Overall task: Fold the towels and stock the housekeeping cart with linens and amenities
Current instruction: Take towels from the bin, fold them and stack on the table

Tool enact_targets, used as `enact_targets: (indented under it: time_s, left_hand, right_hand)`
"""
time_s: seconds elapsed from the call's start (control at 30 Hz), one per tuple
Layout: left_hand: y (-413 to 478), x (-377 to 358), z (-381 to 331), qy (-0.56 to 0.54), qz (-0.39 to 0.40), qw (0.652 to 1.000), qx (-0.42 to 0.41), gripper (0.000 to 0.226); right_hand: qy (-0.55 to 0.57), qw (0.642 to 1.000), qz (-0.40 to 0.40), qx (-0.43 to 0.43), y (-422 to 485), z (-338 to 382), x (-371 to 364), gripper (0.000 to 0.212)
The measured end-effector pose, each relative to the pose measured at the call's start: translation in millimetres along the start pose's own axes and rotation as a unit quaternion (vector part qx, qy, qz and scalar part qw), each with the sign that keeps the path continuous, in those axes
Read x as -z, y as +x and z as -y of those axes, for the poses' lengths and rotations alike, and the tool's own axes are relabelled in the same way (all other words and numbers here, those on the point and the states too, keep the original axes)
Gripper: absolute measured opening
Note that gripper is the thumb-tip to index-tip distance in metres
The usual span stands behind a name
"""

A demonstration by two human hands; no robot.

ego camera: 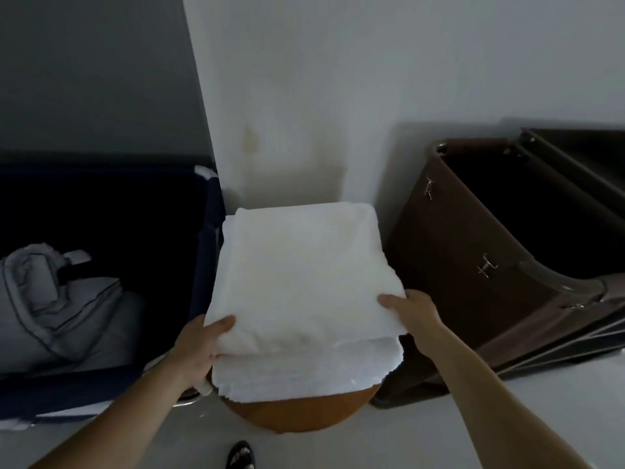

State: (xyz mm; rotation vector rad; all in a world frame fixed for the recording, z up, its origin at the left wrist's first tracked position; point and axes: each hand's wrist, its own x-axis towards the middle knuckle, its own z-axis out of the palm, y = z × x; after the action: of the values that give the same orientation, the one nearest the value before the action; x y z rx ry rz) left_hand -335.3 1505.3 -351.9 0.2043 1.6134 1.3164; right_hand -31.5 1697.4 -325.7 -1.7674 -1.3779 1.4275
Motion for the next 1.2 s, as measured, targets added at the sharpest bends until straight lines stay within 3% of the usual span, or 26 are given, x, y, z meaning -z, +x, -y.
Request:
enact_targets:
  time_s: [0.13,0.27,0.4,0.47,0.53,0.57,0.6,0.63,0.67,0.77,0.87,1.0,1.2]
  left_hand:
    - [8,14,24,0.045,0.018,0.999,0.0,0.027]
    - [17,9,52,0.115,-0.044,0.992,-0.014,0.03]
    - [20,5,43,0.246,-0.113,0.96,-0.071,0.046]
    - [17,0,38,0.398,-0.145,0.897,-0.126,0.062]
    - [12,-9,38,0.564,-0.144,0.788,-0.201,0.076]
    - [11,-14,40,0.606,-0.122,0.751,-0.229,0.079]
    - [12,-19,43,0.622,-0.096,0.737,-0.244,0.08]
    - [13,-24,47,0.618,-0.077,0.744,-0.243,0.081]
    - [15,-26,51,0.59,-0.07,0.771,-0.228,0.082]
    - [23,-22,57,0.388,-0.097,0.901,-0.167,0.072]
    - [30,-7,68,0.186,-0.095,0.977,-0.041,0.06]
    - [38,10,83,0.062,-0.026,0.996,0.065,0.063]
    - [47,18,83,0.029,0.046,0.994,0.09,0.056]
  right_hand:
    - [-0.087,0.996,0.008,-0.008,0,-29,1,0.019]
    - [-0.124,0.992,-0.018,-0.031,-1,-52,-7,0.024]
    - [-0.197,0.98,-0.029,-0.005,1,-45,-7,0.033]
    - [-0.226,0.974,-0.028,-0.012,-2,-44,-11,0.048]
    - [-0.193,0.98,-0.033,-0.028,-6,-52,-17,0.058]
    - [-0.166,0.985,-0.037,-0.034,-7,-55,-19,0.059]
    - [-0.137,0.989,-0.039,-0.041,-8,-59,-20,0.059]
    - [-0.102,0.993,-0.036,-0.05,-8,-62,-20,0.061]
    - [-0.062,0.995,-0.028,-0.066,-8,-66,-20,0.067]
    - [0.043,0.988,0.024,-0.148,-7,-75,-18,0.093]
    - [0.082,0.977,0.084,-0.18,1,-84,-15,0.114]
    - [0.09,0.967,0.151,-0.186,14,-95,-11,0.12]
    - [0.119,0.954,0.199,-0.19,22,-102,-9,0.116]
